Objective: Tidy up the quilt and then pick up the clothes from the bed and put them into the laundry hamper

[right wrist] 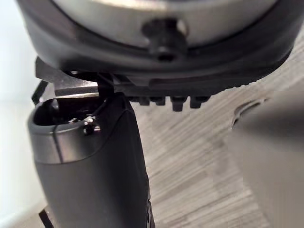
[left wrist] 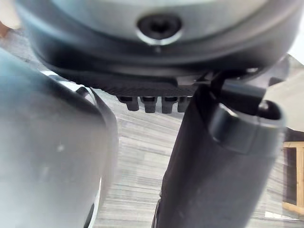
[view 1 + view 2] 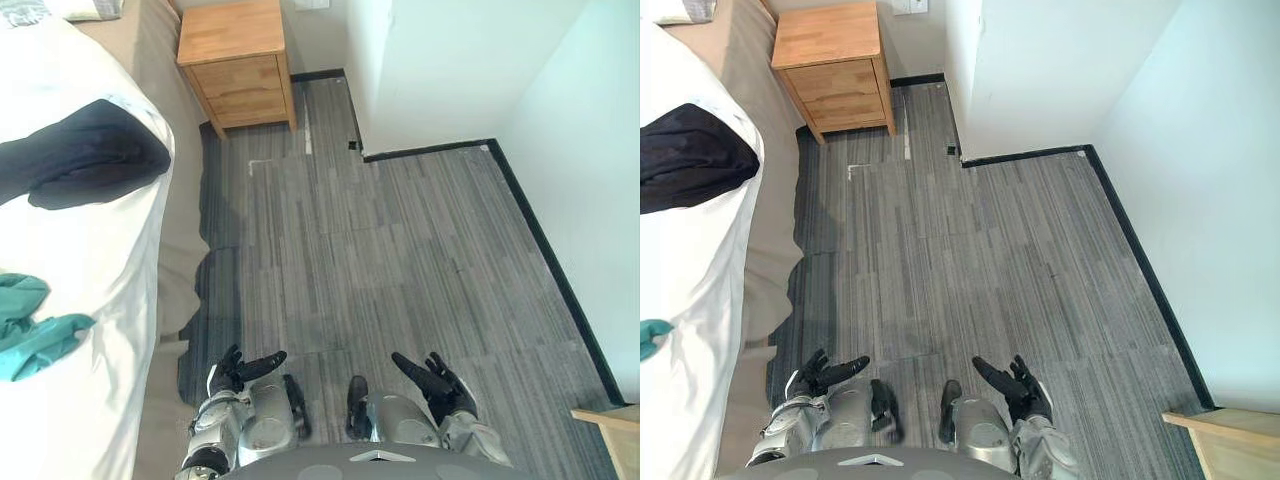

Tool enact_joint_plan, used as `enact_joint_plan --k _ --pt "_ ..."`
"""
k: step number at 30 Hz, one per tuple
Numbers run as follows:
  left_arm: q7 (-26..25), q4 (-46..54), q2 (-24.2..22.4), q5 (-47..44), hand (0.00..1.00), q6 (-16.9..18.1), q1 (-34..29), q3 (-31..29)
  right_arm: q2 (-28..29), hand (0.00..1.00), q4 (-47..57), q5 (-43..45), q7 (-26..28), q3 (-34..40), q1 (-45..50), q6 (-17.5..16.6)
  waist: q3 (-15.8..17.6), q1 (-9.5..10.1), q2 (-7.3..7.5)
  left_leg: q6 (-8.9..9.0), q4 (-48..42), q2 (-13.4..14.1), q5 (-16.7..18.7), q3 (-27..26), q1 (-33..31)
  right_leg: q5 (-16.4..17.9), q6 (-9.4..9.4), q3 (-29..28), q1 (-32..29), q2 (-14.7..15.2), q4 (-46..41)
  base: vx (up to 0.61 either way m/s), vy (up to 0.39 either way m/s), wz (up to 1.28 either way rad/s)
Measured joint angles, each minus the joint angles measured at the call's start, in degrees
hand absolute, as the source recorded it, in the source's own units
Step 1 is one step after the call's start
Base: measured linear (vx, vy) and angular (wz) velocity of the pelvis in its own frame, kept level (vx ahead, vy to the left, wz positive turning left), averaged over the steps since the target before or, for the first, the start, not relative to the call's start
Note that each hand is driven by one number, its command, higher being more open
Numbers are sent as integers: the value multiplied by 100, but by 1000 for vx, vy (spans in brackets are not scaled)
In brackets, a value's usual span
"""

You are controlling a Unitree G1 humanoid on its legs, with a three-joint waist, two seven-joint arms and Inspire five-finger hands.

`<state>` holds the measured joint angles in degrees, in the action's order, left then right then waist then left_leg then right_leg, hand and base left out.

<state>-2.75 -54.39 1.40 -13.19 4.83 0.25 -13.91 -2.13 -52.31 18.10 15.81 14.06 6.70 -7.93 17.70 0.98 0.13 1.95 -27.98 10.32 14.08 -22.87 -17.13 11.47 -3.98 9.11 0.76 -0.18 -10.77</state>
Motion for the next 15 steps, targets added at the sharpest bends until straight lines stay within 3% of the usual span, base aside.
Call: enact_joint_plan --k 2,3,5,6,7,8,10,11,13,15 --pt "-68 -1 0 -230 100 -27 -26 -31 -26 100 -101 -220 6 -6 -38 -14 0 94 -4 29 613 41 -469 -53 -222 159 205 -137 249 1 160 402 60 -53" --pt "-75 -9 -35 -552 100 -34 -58 -182 -43 100 -144 -267 -10 -2 -34 -14 -9 113 -21 0 1027 95 -822 -83 -365 365 464 -255 484 46 170 476 122 -49" --pt "-71 -28 -44 -778 100 -59 -81 -313 -45 100 -208 -422 -22 0 -36 -14 -31 198 12 -88 1116 122 -1122 -78 -402 705 535 -396 733 186 71 499 157 -41" --pt "-53 -40 -22 -841 100 -115 -98 -380 -26 100 -325 -441 -25 -3 -55 4 -118 226 107 -229 831 48 -1433 -85 -424 902 534 -449 859 342 7 684 203 -15" --pt "13 -106 120 -882 100 -179 -105 -392 27 100 -573 -441 -72 16 -94 62 -302 223 307 -484 359 -160 -1028 -163 -510 1047 477 -438 949 642 -71 886 184 -11" --pt "27 -134 183 -870 100 -209 -80 -393 76 100 -693 -444 -97 15 -162 144 -405 235 424 -550 39 -232 -654 -219 -613 1044 523 -415 833 779 -430 942 136 3" --pt "58 -176 243 -818 100 -384 -69 -407 102 100 -711 -430 -102 189 -193 158 -438 200 499 -724 -339 -478 -101 -203 -478 810 965 -173 531 1157 -1692 878 110 22" --pt "97 -250 294 -655 100 -421 -69 -404 104 100 -711 -429 -99 279 -198 155 -429 178 521 -754 -338 -610 85 -201 -232 536 995 -130 270 1352 -2631 738 84 28" --pt "132 -432 351 -157 100 -424 -132 -398 37 100 -694 -422 -124 336 -209 62 -374 162 438 -714 -64 -782 353 -190 631 482 1037 -62 -248 1528 -4436 654 21 6" --pt "120 -505 357 95 100 -390 -291 -389 -30 100 -638 -396 -119 319 -249 -65 -318 105 229 -688 471 -790 368 -101 1378 560 937 259 -726 1388 -4772 541 -16 -3"
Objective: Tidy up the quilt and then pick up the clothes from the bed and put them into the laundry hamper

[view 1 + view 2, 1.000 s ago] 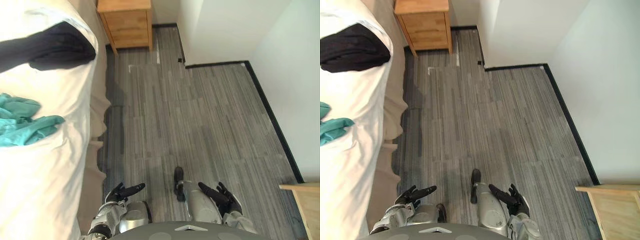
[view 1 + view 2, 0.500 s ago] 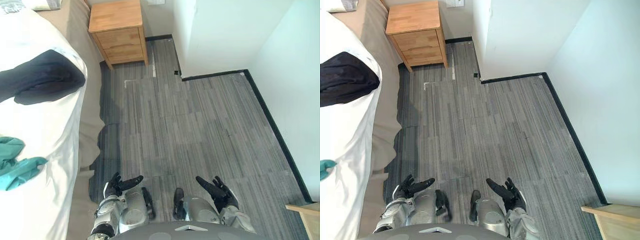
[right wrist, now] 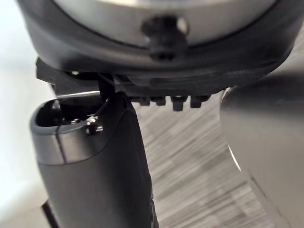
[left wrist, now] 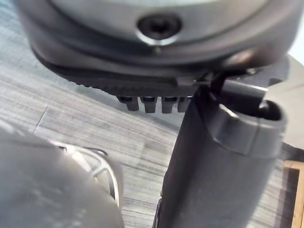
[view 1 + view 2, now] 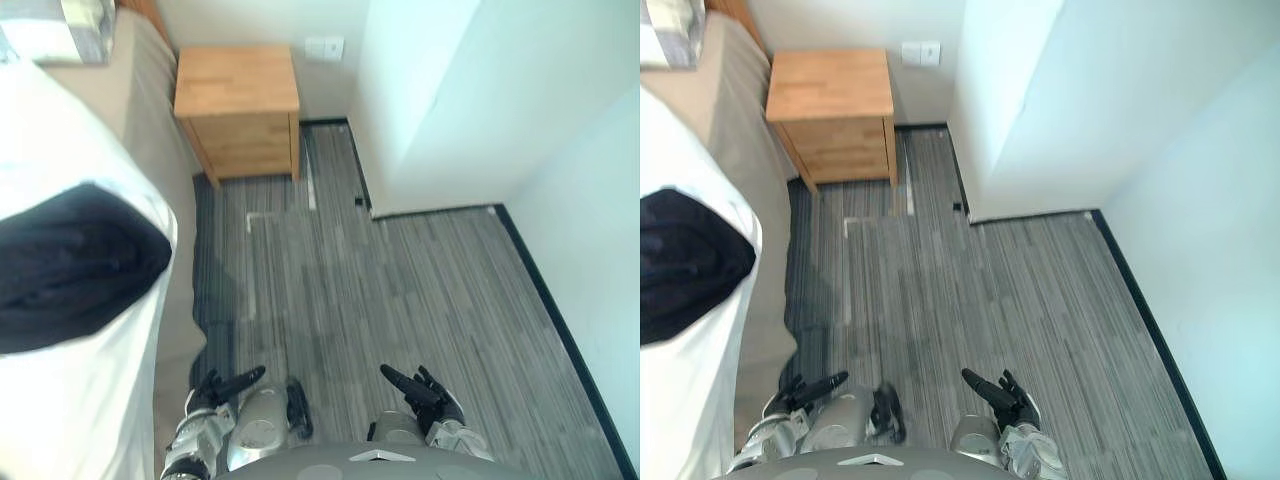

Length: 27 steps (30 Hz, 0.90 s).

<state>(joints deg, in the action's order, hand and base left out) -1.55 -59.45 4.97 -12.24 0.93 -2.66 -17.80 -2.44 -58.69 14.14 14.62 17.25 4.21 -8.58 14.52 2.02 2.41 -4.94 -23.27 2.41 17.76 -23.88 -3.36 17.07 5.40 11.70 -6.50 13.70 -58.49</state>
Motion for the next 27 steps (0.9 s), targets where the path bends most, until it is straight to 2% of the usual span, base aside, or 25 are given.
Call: enact_joint_plan --k 1,2,3,4,5,6,7,8,9,11,12,13,14,15,16,17,18,19,21,22,23,24,25,27 --pt "-59 -43 5 -10 100 13 -12 -1 3 100 27 138 36 0 -30 -89 17 -100 -55 46 394 0 -28 68 399 35 -61 249 -408 -124 141 584 -51 17" --pt "-93 -133 4 -22 100 18 -20 3 1 100 35 322 89 -6 -37 -100 100 -145 -99 103 704 3 -62 131 816 89 -157 503 -702 -236 666 460 -65 31" --pt "-93 -137 -15 -52 100 15 -15 4 8 100 43 382 109 2 -25 -85 130 -183 -112 117 829 8 -69 180 992 84 -171 637 -806 -277 1075 439 -109 49" --pt "-94 -130 -72 -69 100 26 -2 3 19 100 111 605 136 33 21 -30 141 -232 -122 130 1006 9 -69 267 1246 15 -137 806 -1025 -347 2039 335 -115 50" --pt "-92 -126 -111 -69 100 29 21 6 24 100 141 651 139 49 56 -45 146 -241 -134 170 1066 18 -46 342 1359 -145 -152 806 -1113 -414 2623 497 -235 77" --pt "-90 -90 -208 -69 100 50 72 3 71 100 231 661 156 155 174 -70 153 -248 -158 340 1071 67 58 499 1500 -631 -187 583 -1184 -566 3769 416 -244 100" --pt "-80 -75 -319 -69 100 116 94 -4 124 100 241 653 187 251 297 -108 153 -256 -154 485 1043 91 245 714 1678 -1004 -147 179 -1235 -633 4414 428 -284 111" --pt "-56 -71 -323 -62 100 149 83 -23 126 100 232 641 189 270 369 -118 154 -254 -154 548 1029 112 378 855 1810 -1107 -141 -18 -1230 -640 4509 589 -508 141" --pt "-110 -65 -451 -62 100 207 74 -78 66 100 201 564 186 265 552 -78 148 -289 -273 719 947 310 765 1257 2166 -1660 -165 -338 -1208 -694 3970 505 -444 114" --pt "-109 -64 -540 -66 100 276 -18 -121 49 100 255 551 153 265 615 -87 74 -359 -370 713 948 410 853 1427 2302 -1614 -204 -319 -1361 -705 3265 503 -452 82" --pt "-101 -64 -578 -92 100 309 -95 -125 21 100 320 440 124 264 581 -89 54 -372 -389 708 672 482 834 1514 2295 -1245 -318 -283 -1486 -668 2634 592 -544 46" --pt "-96 -42 -671 -199 100 329 -144 -142 -78 100 334 325 113 272 547 -84 22 -378 -540 775 120 670 725 1513 2127 -988 -420 -124 -1440 -674 2393 493 -455 38" --pt "-84 -41 -690 -248 100 361 -162 -136 -129 100 329 217 104 278 538 -70 -22 -390 -612 784 -252 783 600 1505 1956 -871 -457 -25 -1378 -672 2359 393 -379 39" --pt "-22 -34 -701 -291 100 419 -180 -112 -175 100 330 154 83 286 508 -62 -34 -422 -706 854 -891 955 308 1479 1664 -736 -491 135 -1151 -679 2448 456 -414 88" --pt "116 -9 -737 -304 100 583 -191 -100 -240 100 278 -100 21 301 474 -22 39 -426 -755 907 -2019 1312 161 1442 1129 -658 -537 470 -487 -698 2903 435 -390 104" --pt "149 28 -734 -304 100 669 -196 -98 -260 100 235 -235 2 300 416 9 53 -412 -779 981 -2280 1369 213 1378 973 -660 -540 603 -171 -685 3113 413 -365 113" --pt "181 108 -730 -303 100 759 -228 -82 -317 100 133 -389 10 226 416 46 84 -365 -726 1094 -2392 1398 293 1207 831 -668 -532 775 285 -658 3425 277 -244 96" --pt "204 225 -711 -306 100 851 -296 14 -368 100 78 -475 41 116 404 53 99 -321 -634 1106 -2185 1366 348 826 602 -671 -526 1069 714 -558 3718 300 -239 102" --pt "286 359 -624 -309 100 876 -304 255 -365 100 130 -450 75 96 295 35 105 -269 -609 1050 -1313 1157 307 156 195 -668 -520 1504 1104 -364 3900 341 -181 102" --pt "307 383 -582 -292 100 858 -293 316 -364 100 142 -407 97 65 251 22 116 -282 -595 861 -752 1027 85 -440 -90 -600 -407 1835 1301 -237 3984 298 -85 117" --pt "301 380 -553 -295 100 853 -290 337 -369 100 143 -361 107 -3 251 4 127 -294 -574 721 -424 936 -181 -876 -256 -461 -198 2069 1478 -152 4038 286 -36 126" --pt "295 379 -558 -321 100 839 -292 316 -386 100 115 -276 111 -35 243 -5 131 -288 -590 469 -249 941 -530 -1199 -380 -328 -26 2280 1636 -133 4058 282 14 104" --pt "251 366 -541 -403 100 760 -286 199 -403 100 63 -203 78 -135 210 28 114 -188 -544 51 -341 934 -526 -1379 -342 -162 71 2359 1840 -93 4068 375 35 72" --pt "193 363 -476 -579 100 745 -290 97 -357 100 58 -188 41 -205 107 22 83 -19 -392 62 -529 861 -240 -1379 -429 -122 83 2343 1921 -53 4148 370 30 19"
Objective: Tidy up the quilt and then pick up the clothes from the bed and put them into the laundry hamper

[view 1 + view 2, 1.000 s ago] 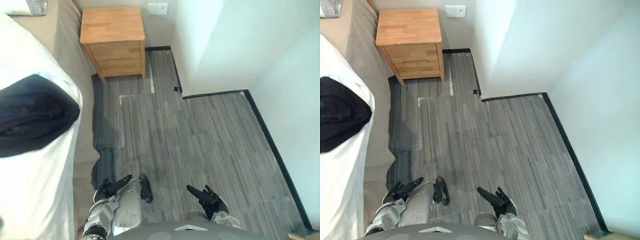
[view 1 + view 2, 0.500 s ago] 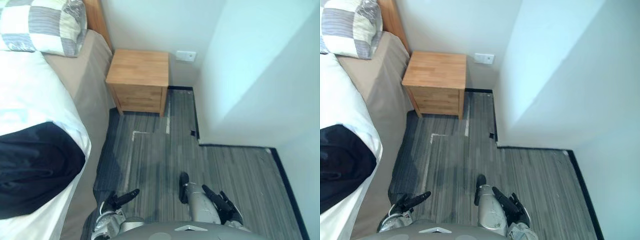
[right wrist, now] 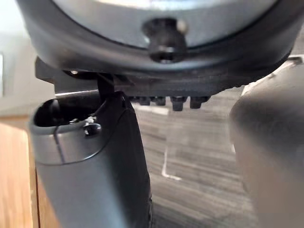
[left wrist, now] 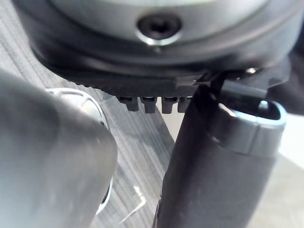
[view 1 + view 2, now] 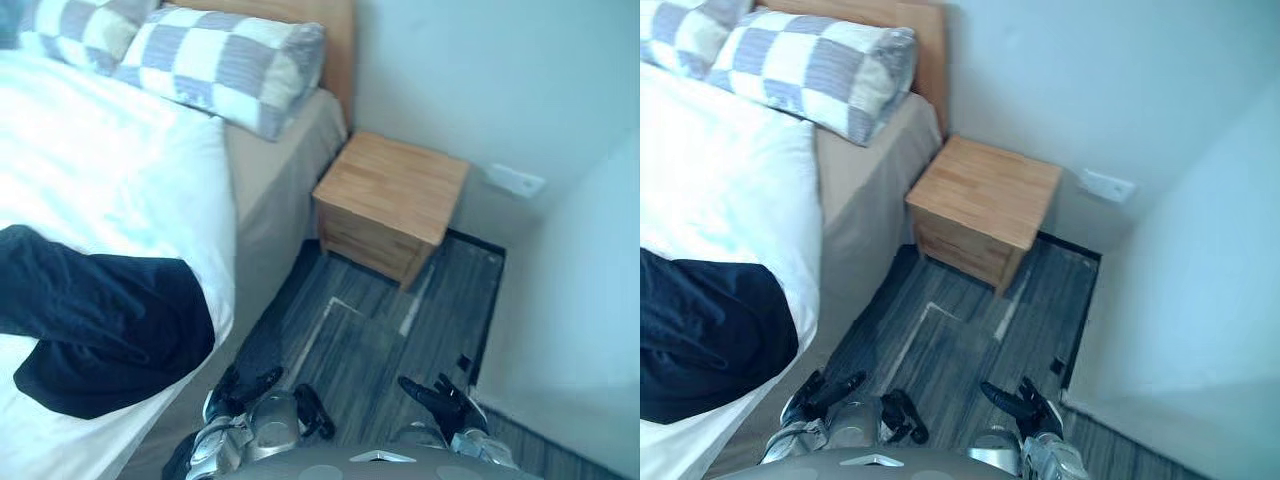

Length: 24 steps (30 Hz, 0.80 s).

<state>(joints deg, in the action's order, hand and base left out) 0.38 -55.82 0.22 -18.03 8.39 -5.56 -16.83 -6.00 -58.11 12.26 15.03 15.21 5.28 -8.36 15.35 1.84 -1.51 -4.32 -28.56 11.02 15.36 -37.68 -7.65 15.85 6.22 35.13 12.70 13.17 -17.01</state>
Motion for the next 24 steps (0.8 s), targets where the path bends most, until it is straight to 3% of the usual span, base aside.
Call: enact_joint_plan --k 2,3,4,5,6,7,9,10,11,13,15,16,17,18,19,22,24 --pt "-61 -49 110 -29 100 -76 58 -129 160 100 -100 51 -24 -6 -267 18 34 92 167 -58 -2 -202 203 112 -12 -50 119 -103 -193 242 -501 357 33 20" --pt "-130 -53 192 3 100 -188 85 -161 231 100 -201 110 -29 -10 -426 22 51 46 259 -144 135 -419 211 325 34 -217 20 -496 -716 585 -1727 458 64 100" --pt "-169 -101 275 69 100 -237 84 -138 222 100 -187 199 -32 5 -552 -6 68 -69 316 -197 357 -635 187 677 162 -474 142 -1133 -1200 688 -2829 458 36 134" --pt "-178 -122 305 65 100 -255 82 -87 208 100 -230 221 -35 7 -574 -1 80 -118 309 -215 482 -708 168 897 286 -367 206 -1329 -1294 622 -3136 457 -49 174" --pt "-201 -224 319 62 100 -288 48 -82 156 100 -301 226 -37 -18 -544 -2 100 -140 269 -204 774 -816 103 1248 635 -133 141 -1490 -1387 437 -3333 394 -138 176" --pt "-209 -223 332 50 100 -347 -34 -84 152 100 -274 227 -34 -84 -503 -52 142 -92 173 -154 1059 -865 50 1609 958 11 -4 -1591 -1510 218 -3163 384 -158 172" --pt "-180 -219 361 41 100 -372 -73 -103 213 100 -82 276 -34 -145 -414 -122 92 -65 116 -48 1341 -865 -27 2284 1154 96 -156 -1927 -1911 -223 -2535 332 -219 191" --pt "-113 -197 359 67 100 -356 -36 -109 299 100 73 434 -33 -181 -356 -216 61 -79 108 3 1396 -874 -60 2797 1116 95 -161 -2451 -2286 -474 -2090 293 -271 219" --pt "-72 -189 340 69 100 -350 -16 -120 299 100 116 467 -27 -197 -347 -247 60 -95 109 15 1396 -884 -66 3029 1096 83 -153 -2779 -2440 -564 -1890 276 -333 228" --pt "-13 -195 169 80 100 -355 -77 -277 309 100 120 667 -43 -333 -257 -269 -49 -108 151 244 1407 -949 -3 3636 1136 -201 23 -3915 -2708 -664 -937 282 -441 217" --pt "-3 -175 191 222 100 -321 -205 -367 326 100 102 678 -109 -508 -191 -310 -169 -31 338 503 1405 -987 146 3709 1309 -1147 -8 -4020 -2719 -547 -334 269 -489 116" --pt "-54 -249 131 307 100 -307 -337 -498 296 100 25 690 -223 -572 -174 -311 -251 57 291 713 1395 -865 272 3684 1481 -1091 -166 -3856 -2723 -543 -538 256 -499 39" --pt "-100 -291 -64 288 100 -315 -464 -599 188 100 -4 713 -266 -616 -142 -262 -446 80 29 882 1416 -531 237 3476 1490 -1063 -215 -3647 -2661 -760 -498 247 -467 24" --pt "-116 -289 -141 288 100 -303 -538 -645 153 100 -1 725 -269 -640 -128 -231 -504 73 -5 982 1480 -405 184 3334 1497 -1041 -251 -3530 -2579 -830 -347 218 -381 26" --pt "-109 -318 -201 281 100 -281 -548 -668 91 100 8 723 -295 -669 -135 -174 -624 72 -183 1118 1648 -215 24 3054 1536 -1027 -283 -3370 -2443 -941 -139 173 -342 48" --pt "-106 -322 -234 343 100 -242 -414 -672 80 100 -30 956 -492 -673 -109 55 -651 -44 -98 1189 2021 -78 -536 2296 1652 -1022 -470 -2840 -2114 -887 113 93 -313 71" --pt "-149 -310 -223 580 100 -228 -301 -694 127 100 -48 1152 -607 -598 -35 89 -663 -54 -49 1171 2002 -50 -668 1656 1634 -1012 -497 -2578 -1942 -806 259 4 -113 71"
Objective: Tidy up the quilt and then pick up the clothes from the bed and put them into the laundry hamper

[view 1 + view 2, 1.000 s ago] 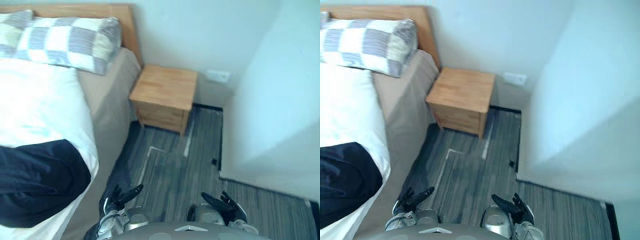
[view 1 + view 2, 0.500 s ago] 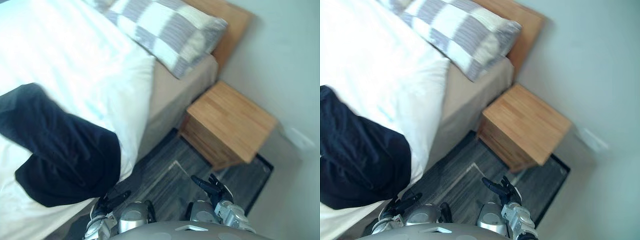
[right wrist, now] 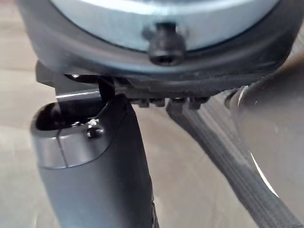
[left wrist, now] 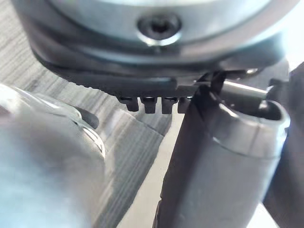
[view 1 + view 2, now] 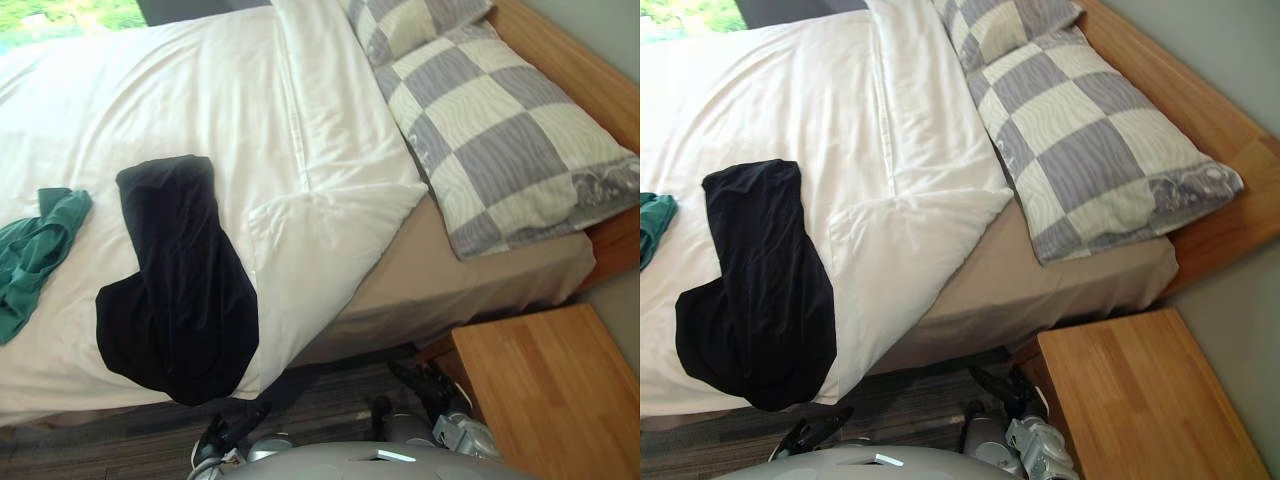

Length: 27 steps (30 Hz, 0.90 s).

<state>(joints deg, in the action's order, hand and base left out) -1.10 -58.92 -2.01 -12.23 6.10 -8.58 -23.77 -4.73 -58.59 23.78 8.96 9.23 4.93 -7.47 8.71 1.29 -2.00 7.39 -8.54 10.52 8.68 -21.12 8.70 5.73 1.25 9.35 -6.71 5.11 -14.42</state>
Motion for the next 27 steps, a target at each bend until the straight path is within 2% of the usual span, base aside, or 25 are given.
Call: enact_joint_plan --k 2,5,6,7,9,12,14,17,19,21,23,26,27 --pt "-133 10 -2 140 100 -12 89 -17 67 100 8 266 -119 188 118 2 -23 -18 49 0 -81 18 1 -393 -26 -11 -18 161 107 58 163 -50 7 42" --pt "-247 -4 -10 194 100 -151 198 -48 315 100 105 1318 -342 735 441 -100 -93 -87 131 -50 -23 23 82 -981 4 -77 49 302 284 101 387 -61 99 26" --pt "-245 -7 -17 322 100 -174 196 -151 488 100 161 1637 -397 1043 553 -185 -154 -170 184 -52 169 3 84 -1160 27 -161 69 321 283 84 495 -4 121 2" --pt "-237 1 29 374 100 -217 219 -214 646 100 248 1851 -481 1330 666 -283 -185 -170 267 -50 306 -30 76 -1294 83 -270 94 293 306 67 619 -2 124 -10" --pt "-193 -3 103 402 100 -275 212 -337 749 100 405 1969 -624 1694 810 -476 -241 -180 429 -58 379 -78 70 -1352 116 -398 110 267 388 68 757 6 64 -18" --pt "-29 19 207 620 100 -274 175 -413 693 100 901 1978 -970 2451 1084 -799 -326 -187 561 -59 534 -173 69 -1432 263 -426 143 197 460 116 767 12 70 -9" --pt "148 68 282 687 100 -275 114 -404 364 100 1381 1953 -1308 3059 1173 -864 -365 -232 679 -70 606 -216 105 -1367 281 -445 171 209 492 152 756 30 73 12" --pt "231 70 351 850 100 -281 34 -338 -289 100 2449 1969 -1465 3727 1185 -920 -369 -348 671 -81 695 -205 199 -1283 300 -552 178 205 445 148 580 44 69 19" --pt "255 89 496 946 100 -261 -94 -153 -747 100 3181 1742 -1470 3863 1121 -1038 -388 -398 656 -119 731 -206 153 -1249 321 -557 185 173 357 149 398 58 61 5" --pt "253 85 660 1011 100 -257 -251 -51 -1160 100 3827 1264 -1494 3846 912 -1129 -416 -485 646 -131 798 -237 104 -1232 374 -565 196 134 358 151 353 72 29 1" --pt "257 84 896 984 100 -261 -415 49 -1540 100 4451 493 -1560 3687 484 -1213 -402 -503 701 -150 877 -303 33 -1186 364 -565 196 129 341 162 421 51 6 2" --pt "263 84 1040 977 100 -274 -569 48 -1856 100 4864 -224 -1518 3185 -70 -1089 -421 -504 756 -156 892 -362 23 -1163 375 -572 185 122 485 177 688 42 8 3" --pt "268 84 1063 976 100 -283 -597 48 -2065 100 4973 -526 -1387 2785 -307 -1002 -423 -502 753 -160 891 -391 21 -1141 378 -597 168 133 578 181 849 34 11 7"
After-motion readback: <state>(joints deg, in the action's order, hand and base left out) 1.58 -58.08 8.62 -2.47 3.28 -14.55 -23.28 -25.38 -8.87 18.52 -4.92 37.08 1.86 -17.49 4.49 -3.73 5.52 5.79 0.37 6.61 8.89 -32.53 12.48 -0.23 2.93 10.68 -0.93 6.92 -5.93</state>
